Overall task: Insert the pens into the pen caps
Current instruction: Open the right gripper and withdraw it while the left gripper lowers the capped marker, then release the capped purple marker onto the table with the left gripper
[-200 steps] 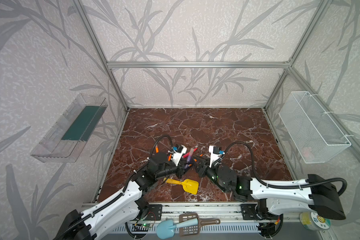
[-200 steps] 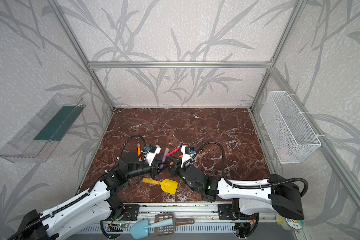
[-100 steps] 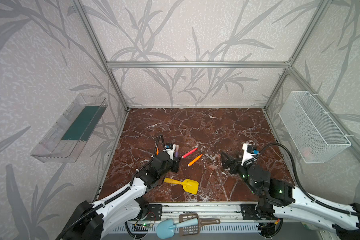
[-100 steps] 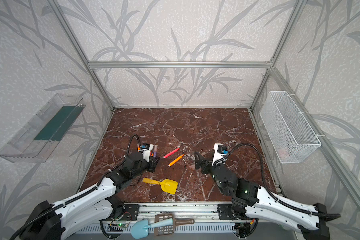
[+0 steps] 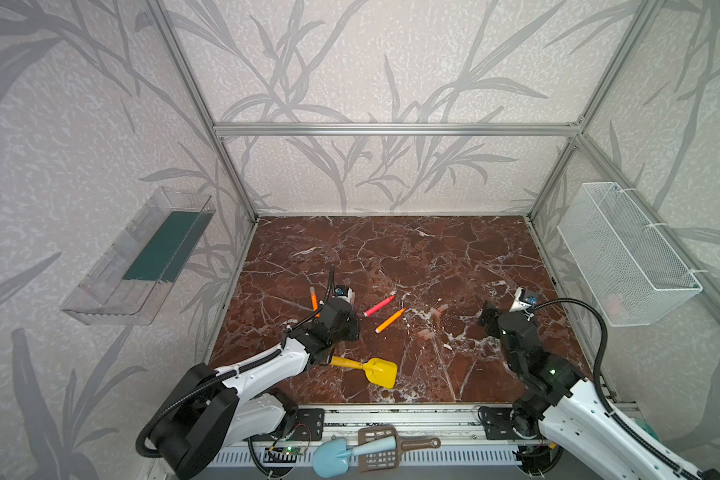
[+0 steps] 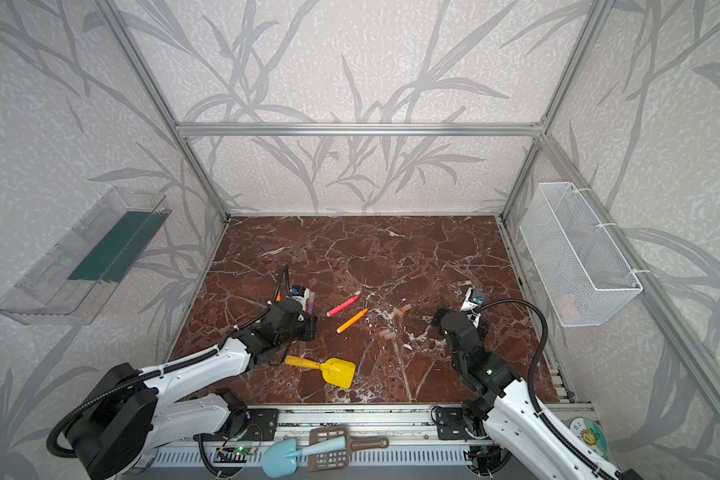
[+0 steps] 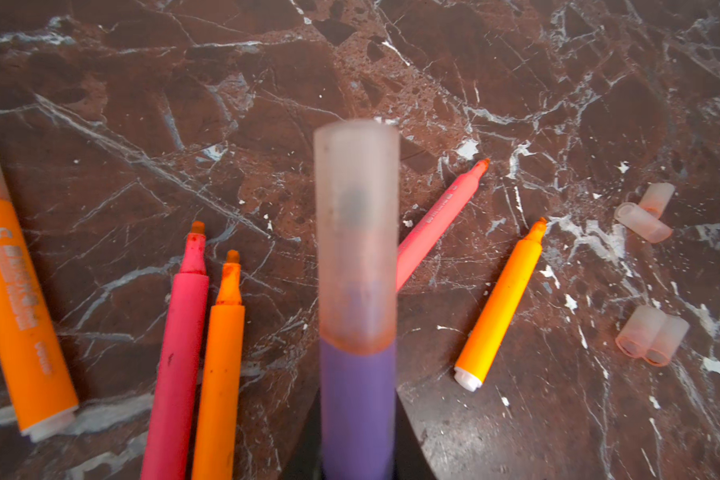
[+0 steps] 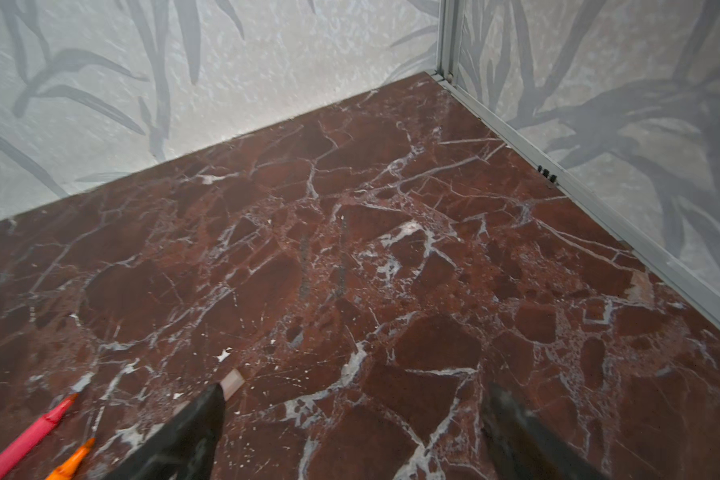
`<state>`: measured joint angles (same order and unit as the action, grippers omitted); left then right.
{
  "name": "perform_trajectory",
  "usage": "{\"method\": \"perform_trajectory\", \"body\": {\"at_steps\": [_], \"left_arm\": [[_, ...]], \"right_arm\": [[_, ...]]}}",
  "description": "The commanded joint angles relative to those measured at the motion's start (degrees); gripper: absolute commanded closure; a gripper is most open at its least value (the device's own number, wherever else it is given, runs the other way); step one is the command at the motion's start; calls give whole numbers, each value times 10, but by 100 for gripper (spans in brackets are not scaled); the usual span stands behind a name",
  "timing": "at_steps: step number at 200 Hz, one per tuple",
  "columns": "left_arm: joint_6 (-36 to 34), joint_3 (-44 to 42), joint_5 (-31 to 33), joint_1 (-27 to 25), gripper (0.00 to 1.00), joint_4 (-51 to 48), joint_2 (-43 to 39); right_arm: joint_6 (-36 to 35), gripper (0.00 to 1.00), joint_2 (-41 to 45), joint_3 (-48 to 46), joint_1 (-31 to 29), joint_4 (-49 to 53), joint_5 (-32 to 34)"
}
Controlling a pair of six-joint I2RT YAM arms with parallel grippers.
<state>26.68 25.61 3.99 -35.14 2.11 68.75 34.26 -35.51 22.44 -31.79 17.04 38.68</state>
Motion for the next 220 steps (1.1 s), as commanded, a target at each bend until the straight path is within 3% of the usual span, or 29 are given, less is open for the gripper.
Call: {"method": "perform_trajectory", "body": {"at_steps": [1,16,78,151,191,220], "left_arm": [[10,18,32,0,96,-10,27],[13,22,30,-1,96,-3,50],[17,61,19,-1,86,-26,121],[13,63,23,-1,49,-42,103],[4,74,20,-1,45,-63,73],[-15,85,-15,-4,45,-86,27]], "right_arm": [[-31,6,-29,12,14,-14,37],[-28,5,-48,11,23,-14,58],[-32,6,-70,4,36,-43,16],[-31,6,-13,-21,37,-40,7],[-32,6,-7,-24,37,-40,3],[-32,6,-18,-21,38,-43,0]]}}
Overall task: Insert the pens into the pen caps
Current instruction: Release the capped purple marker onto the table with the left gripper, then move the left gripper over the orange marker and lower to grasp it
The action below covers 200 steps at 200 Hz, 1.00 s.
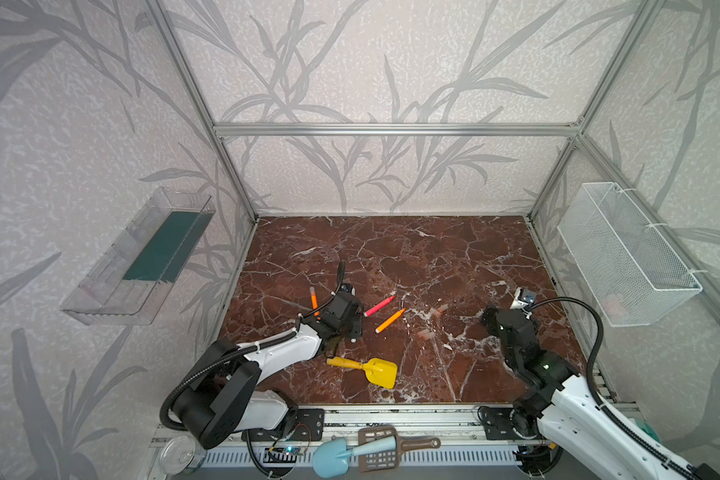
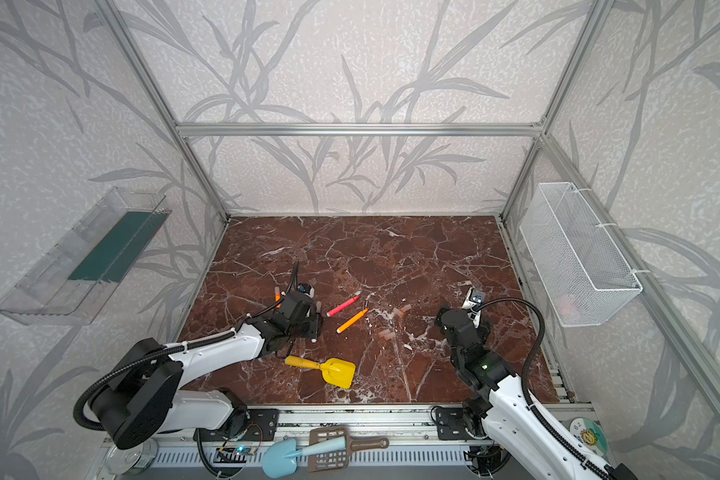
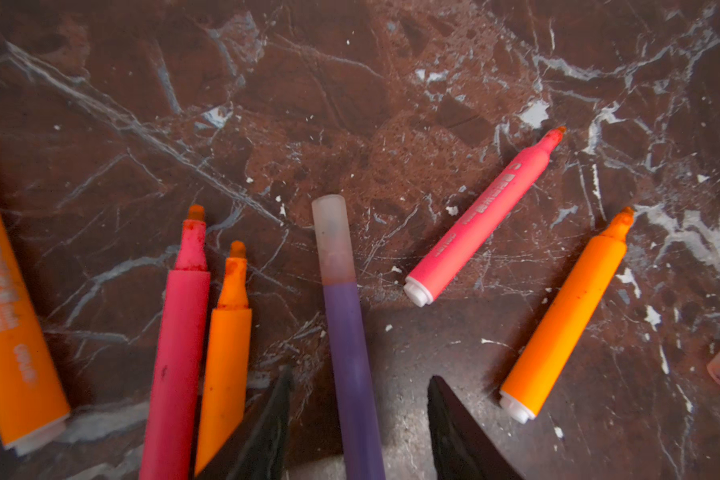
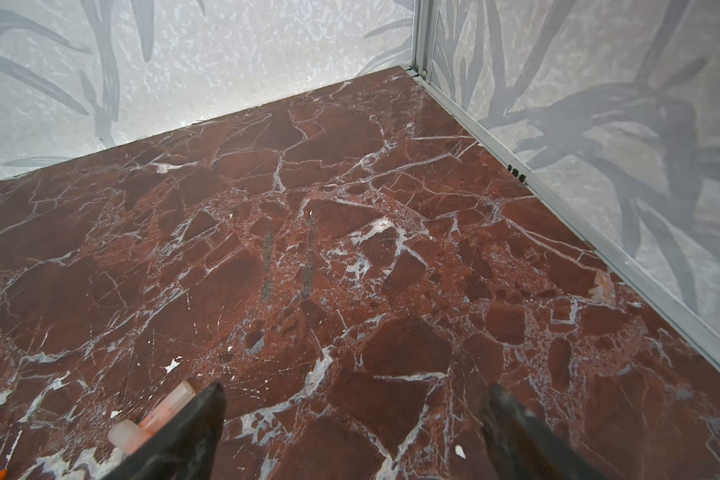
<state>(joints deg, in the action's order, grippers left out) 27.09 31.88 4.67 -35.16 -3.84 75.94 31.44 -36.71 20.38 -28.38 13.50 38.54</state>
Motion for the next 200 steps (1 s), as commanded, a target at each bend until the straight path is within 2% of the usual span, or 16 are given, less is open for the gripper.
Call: {"method": "perform_trajectory", "body": {"at_steps": [1,23,38,82,116,181,200], "left_arm": [[-20,22,-25,-4,45,-26,-46],[-37,13,-68,-21,45,-1,-70],[-52,15,-74,-52,45,14,-64],[-88,68,-72,-129,45,23,34],[-92,99,-71,-140,45,23,100],[-97,115,-72,-144,43,19,159],[-99,115,-77,-146,48,20,169]], "right_arm": [[-3,6,-6,0,4,-8,1],[-5,6,-17,3,4,-11,0],[-6,6,-23,4,4,-14,-2],[-7,6,-30,6,4,-17,-5],[-10,7,-30,4,4,-21,-8],[-11,8,-28,3,4,-22,-11],[-11,8,-26,2,4,-23,-11]]}}
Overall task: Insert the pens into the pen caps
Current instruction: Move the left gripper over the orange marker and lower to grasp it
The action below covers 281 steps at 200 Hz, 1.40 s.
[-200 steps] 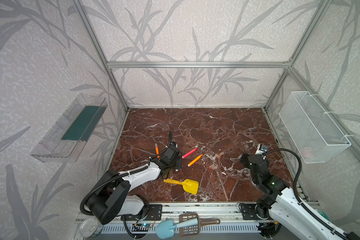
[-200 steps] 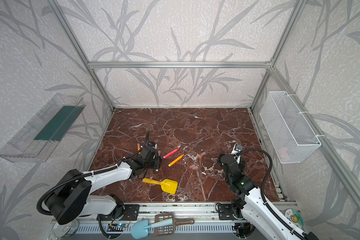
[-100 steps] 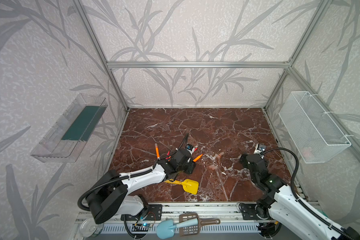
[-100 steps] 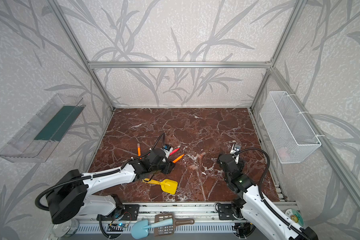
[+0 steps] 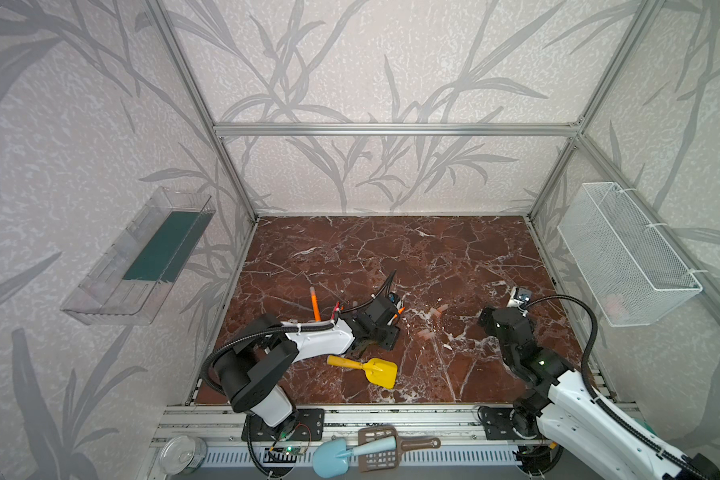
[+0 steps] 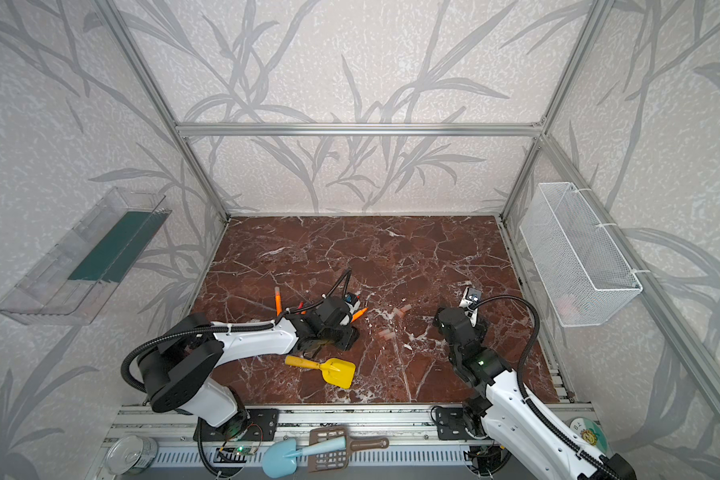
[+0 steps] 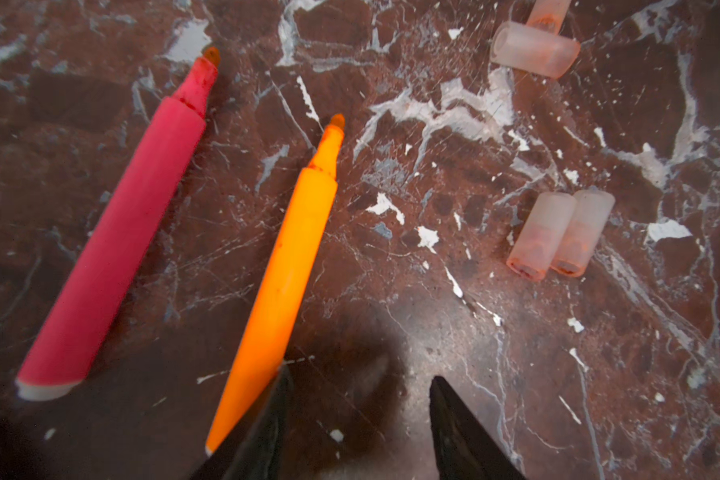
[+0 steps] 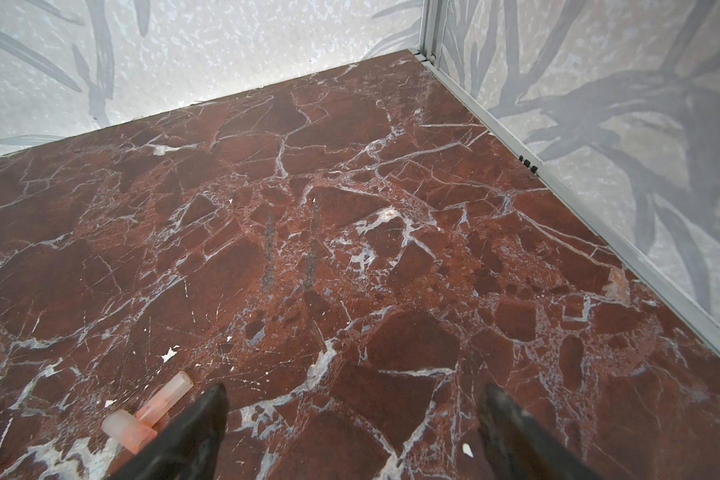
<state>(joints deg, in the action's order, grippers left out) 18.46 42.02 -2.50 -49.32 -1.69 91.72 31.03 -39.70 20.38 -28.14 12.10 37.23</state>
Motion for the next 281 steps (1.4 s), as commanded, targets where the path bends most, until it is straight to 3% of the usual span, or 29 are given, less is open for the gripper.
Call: {"method": "perform_trajectory", "body": {"at_steps": [1,38,129,162,197,281], "left_arm": [[-12,14,-6,-4,48,-2,11],[-15,17,-6,-8,65,-4,22],[-18,16,2,-15,68,-13,13],[-38,21,16,-17,59,-20,-36],[-57,21,98,-17,47,-13,-54],[-63,74,130,-16,42,-63,39]], "right_arm": [[-7,8,4,2,1,-9,2],[-7,8,8,0,1,-8,1],[-7,8,14,-2,1,-8,1],[-7,8,13,-2,1,-8,1],[-7,8,14,-3,1,-7,0],[-7,8,15,-3,1,-8,-2]]}}
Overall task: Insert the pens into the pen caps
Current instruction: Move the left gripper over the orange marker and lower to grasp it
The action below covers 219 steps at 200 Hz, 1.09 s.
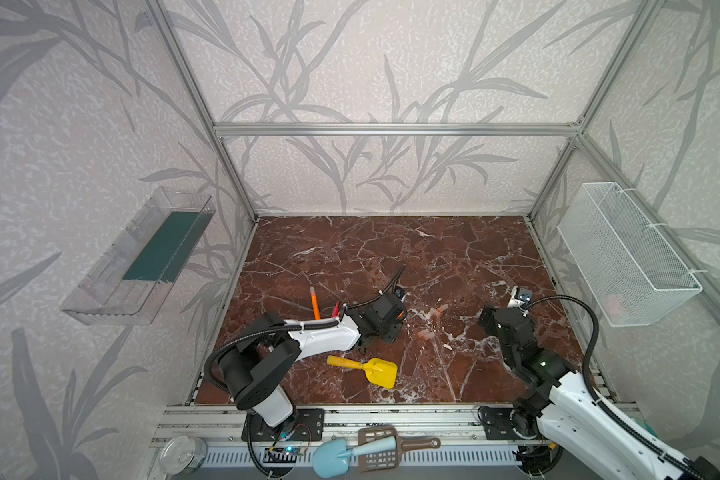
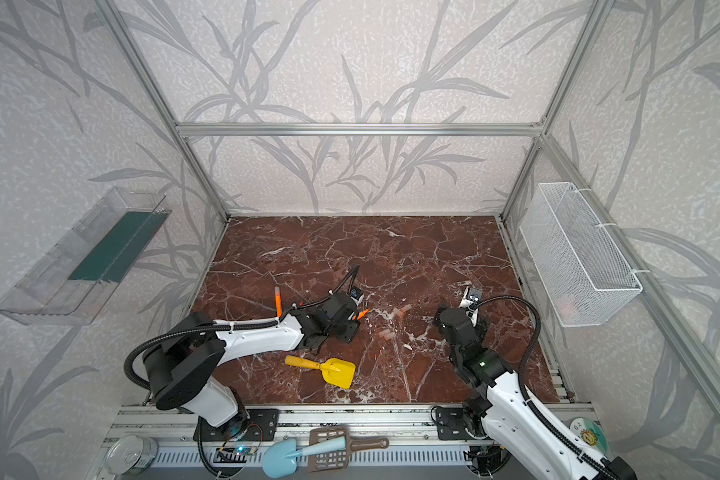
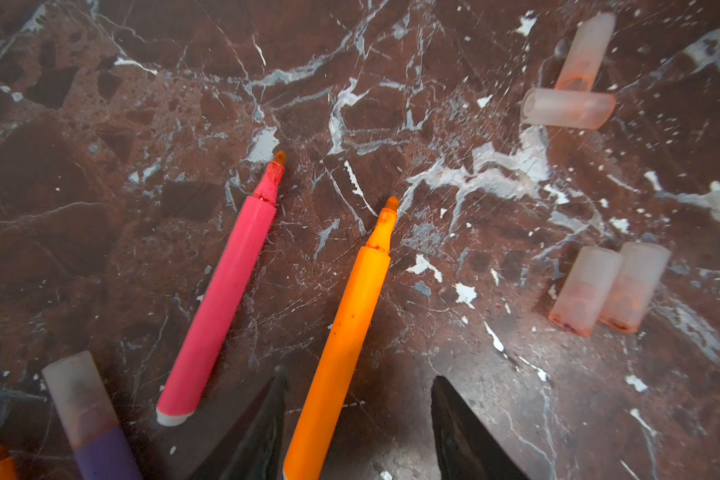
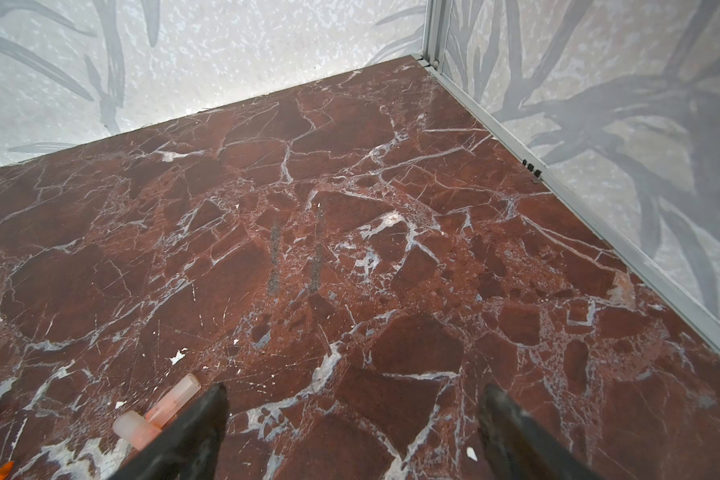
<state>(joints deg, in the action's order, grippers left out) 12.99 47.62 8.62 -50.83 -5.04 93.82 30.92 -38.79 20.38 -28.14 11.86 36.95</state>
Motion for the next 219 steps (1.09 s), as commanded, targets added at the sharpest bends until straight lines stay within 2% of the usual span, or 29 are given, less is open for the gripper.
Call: {"method": "perform_trajectory", "body": {"at_steps": [1,56,73,123,158,197,219], "left_arm": [[-8,17,19,-1,43,-30,19],[3,3,-34,-1,62,-26,19],[7,-6,-59,-2,72,-17,11],[11,-19,-64,-2,75,-1,8],[13,-15,-52,-2,70,-7,17],[11,-13,-55,-2,69,-6,19],[10,-10,-56,-2,73,-8,25]], "right_arm": [[-6,8,6,-3,1,-5,1],[-5,8,11,-5,1,-5,2],[-6,8,13,-5,1,-4,2],[-5,8,15,-6,1,-4,3],[-5,8,17,-7,1,-3,2],[-5,8,17,-7,1,-3,1],[-5,8,17,-7,1,-3,1]]}}
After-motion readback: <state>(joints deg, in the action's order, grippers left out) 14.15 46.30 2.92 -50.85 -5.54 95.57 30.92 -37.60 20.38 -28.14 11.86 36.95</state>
